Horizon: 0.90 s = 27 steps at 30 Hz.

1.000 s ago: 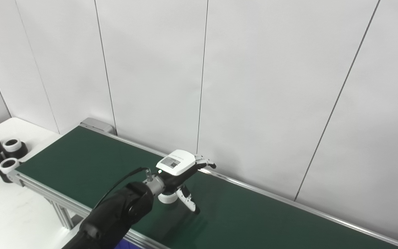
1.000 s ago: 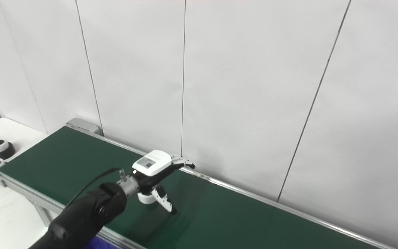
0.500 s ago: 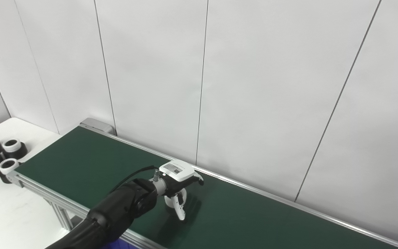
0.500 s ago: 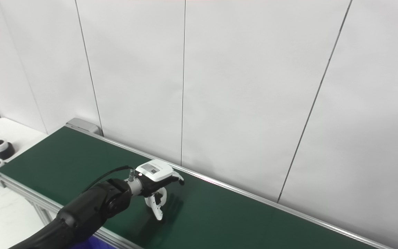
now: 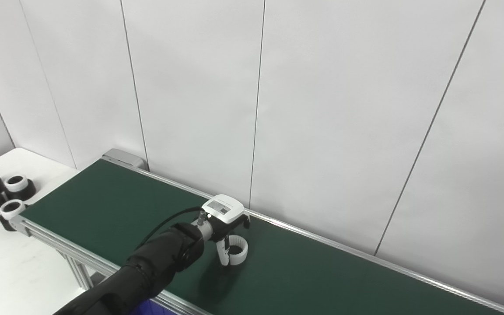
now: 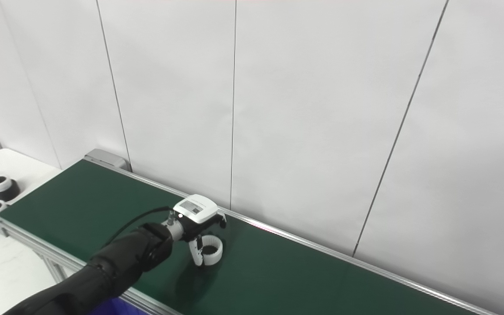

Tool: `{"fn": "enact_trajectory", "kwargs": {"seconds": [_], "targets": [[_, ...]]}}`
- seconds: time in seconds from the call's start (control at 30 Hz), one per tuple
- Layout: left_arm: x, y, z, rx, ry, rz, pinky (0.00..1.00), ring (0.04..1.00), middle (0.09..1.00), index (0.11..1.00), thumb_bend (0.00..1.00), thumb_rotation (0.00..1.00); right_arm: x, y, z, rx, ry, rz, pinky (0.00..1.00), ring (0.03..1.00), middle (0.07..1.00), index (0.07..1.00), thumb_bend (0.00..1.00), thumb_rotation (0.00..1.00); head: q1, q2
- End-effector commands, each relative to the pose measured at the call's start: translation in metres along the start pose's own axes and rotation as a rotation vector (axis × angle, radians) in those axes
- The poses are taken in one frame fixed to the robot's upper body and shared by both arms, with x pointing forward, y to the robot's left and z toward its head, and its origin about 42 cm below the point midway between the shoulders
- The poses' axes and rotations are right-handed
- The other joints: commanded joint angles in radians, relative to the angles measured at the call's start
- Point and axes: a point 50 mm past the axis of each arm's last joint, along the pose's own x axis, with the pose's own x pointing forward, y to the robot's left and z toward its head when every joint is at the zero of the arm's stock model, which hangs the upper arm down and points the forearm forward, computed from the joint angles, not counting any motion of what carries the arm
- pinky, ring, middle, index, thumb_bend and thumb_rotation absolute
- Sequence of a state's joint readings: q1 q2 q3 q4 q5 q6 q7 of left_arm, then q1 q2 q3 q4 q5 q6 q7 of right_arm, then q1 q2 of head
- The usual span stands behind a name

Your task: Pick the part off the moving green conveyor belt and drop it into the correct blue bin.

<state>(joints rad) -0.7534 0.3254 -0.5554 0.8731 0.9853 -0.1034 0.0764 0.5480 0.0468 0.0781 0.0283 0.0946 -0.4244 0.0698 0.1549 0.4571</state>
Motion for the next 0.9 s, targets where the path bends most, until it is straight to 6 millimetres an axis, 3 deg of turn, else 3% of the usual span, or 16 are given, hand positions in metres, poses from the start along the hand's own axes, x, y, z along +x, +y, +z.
{"fn": "enact_trajectory", "kwargs": {"seconds": [0.0,0.07,0.1,0.17,0.23,0.4,0.57,0.83,0.87], "targets": [[0.010,0.023,-0.002,0.029,0.009,0.043,0.43,0.507,0.566,0.650,0.61,0.03,-0.002,0.005,0.011,0.008,-0.067,0.003,1.00,1.000,1.000,1.000,0.83,1.00,-0.001,0.004],[0.012,0.018,0.004,0.023,0.001,0.007,0.30,0.376,0.503,0.536,0.54,0.01,-0.003,0.006,0.011,0.009,-0.067,0.002,1.00,1.000,1.000,1.000,0.83,1.00,-0.003,0.007],[0.013,0.016,0.006,0.011,-0.004,-0.015,0.24,0.303,0.485,0.511,0.53,0.00,-0.003,0.007,0.012,0.008,-0.068,0.001,1.00,1.000,1.000,1.000,0.84,1.00,-0.003,0.007],[0.014,0.015,0.010,-0.008,-0.010,-0.053,0.19,0.254,0.474,0.495,0.52,0.00,-0.004,0.008,0.012,0.009,-0.070,0.001,1.00,1.000,1.000,1.000,0.83,1.00,-0.005,0.010],[0.016,0.011,0.016,-0.075,-0.038,-0.112,0.18,0.256,0.473,0.493,0.52,0.00,-0.004,0.009,0.013,0.013,-0.071,-0.002,1.00,0.999,1.000,1.000,0.83,1.00,-0.009,0.014],[0.018,-0.006,0.022,-0.319,-0.103,-0.257,0.30,0.364,0.446,0.514,0.52,0.00,-0.005,0.011,0.015,0.023,-0.074,-0.002,1.00,0.993,1.000,1.000,0.83,1.00,-0.018,0.020],[0.019,-0.011,0.026,-0.341,-0.139,-0.292,0.40,0.438,0.467,0.511,0.52,0.00,-0.006,0.013,0.016,0.027,-0.074,-0.005,1.00,0.979,1.000,1.000,0.83,1.00,-0.020,0.024],[0.021,0.024,0.032,-0.237,-0.208,-0.227,0.32,0.378,0.444,0.522,0.51,0.00,-0.004,0.014,0.017,0.038,-0.078,-0.006,0.99,0.968,1.000,1.000,0.82,1.00,-0.017,0.049],[0.018,0.041,0.035,-0.209,-0.242,-0.182,0.30,0.360,0.449,0.516,0.52,0.00,-0.004,0.014,0.019,0.034,-0.078,-0.007,0.99,0.968,1.000,1.000,0.83,1.00,-0.010,0.084]]}}
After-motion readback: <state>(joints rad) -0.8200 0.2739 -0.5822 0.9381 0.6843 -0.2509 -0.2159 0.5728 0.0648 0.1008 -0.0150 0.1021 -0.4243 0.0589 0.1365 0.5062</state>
